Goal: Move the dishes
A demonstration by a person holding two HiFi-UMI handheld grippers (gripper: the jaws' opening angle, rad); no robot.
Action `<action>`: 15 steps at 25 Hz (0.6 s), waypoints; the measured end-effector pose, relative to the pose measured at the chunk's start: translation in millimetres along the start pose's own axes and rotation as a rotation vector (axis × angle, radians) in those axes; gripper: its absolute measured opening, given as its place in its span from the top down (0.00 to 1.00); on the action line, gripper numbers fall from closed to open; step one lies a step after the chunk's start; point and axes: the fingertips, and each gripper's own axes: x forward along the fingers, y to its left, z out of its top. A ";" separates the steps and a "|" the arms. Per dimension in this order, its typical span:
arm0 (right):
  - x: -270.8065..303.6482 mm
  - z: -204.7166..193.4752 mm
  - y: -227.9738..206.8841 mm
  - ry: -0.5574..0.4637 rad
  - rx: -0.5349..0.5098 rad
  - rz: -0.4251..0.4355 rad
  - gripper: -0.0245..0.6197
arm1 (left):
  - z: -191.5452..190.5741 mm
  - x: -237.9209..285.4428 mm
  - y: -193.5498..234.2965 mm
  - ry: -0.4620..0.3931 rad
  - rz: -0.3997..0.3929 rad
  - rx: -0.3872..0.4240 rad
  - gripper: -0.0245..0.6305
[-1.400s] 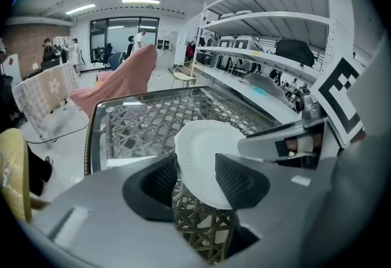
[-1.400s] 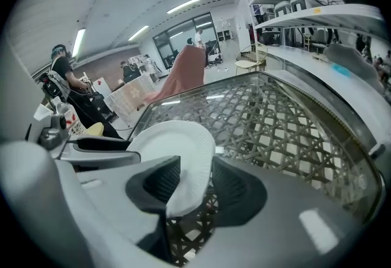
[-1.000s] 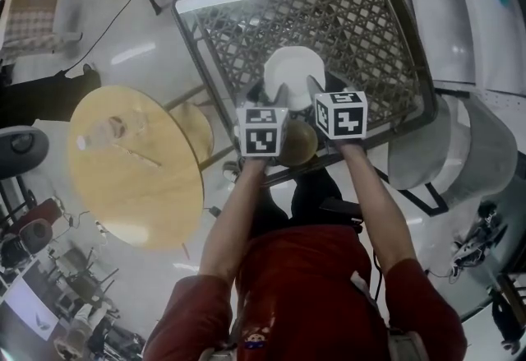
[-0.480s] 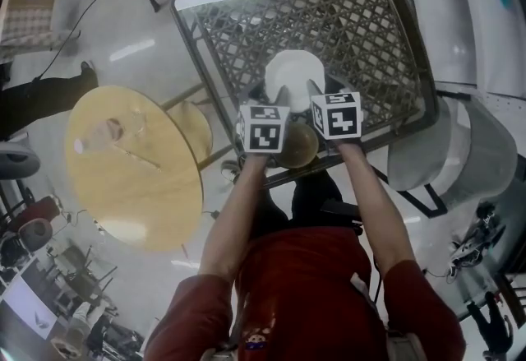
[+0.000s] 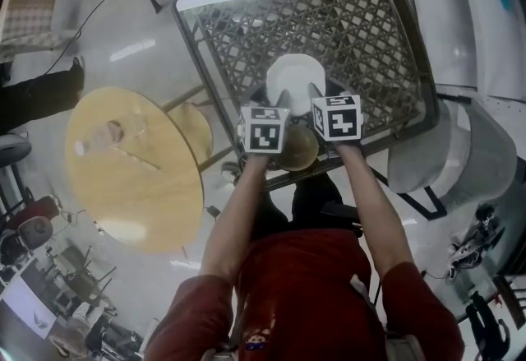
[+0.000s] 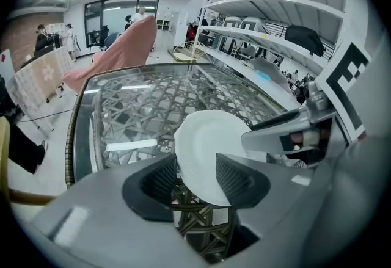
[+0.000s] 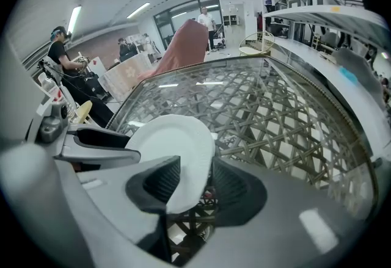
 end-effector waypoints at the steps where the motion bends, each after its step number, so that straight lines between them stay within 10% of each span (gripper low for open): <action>1: -0.1 0.3 0.0 0.000 0.000 0.000 0.71 | 0.1 -0.1 0.0 0.000 -0.001 -0.002 0.64; 15: -11.9 5.0 -2.5 -0.029 0.023 -0.010 0.71 | 4.0 -10.9 -2.7 -0.015 -0.008 -0.015 0.63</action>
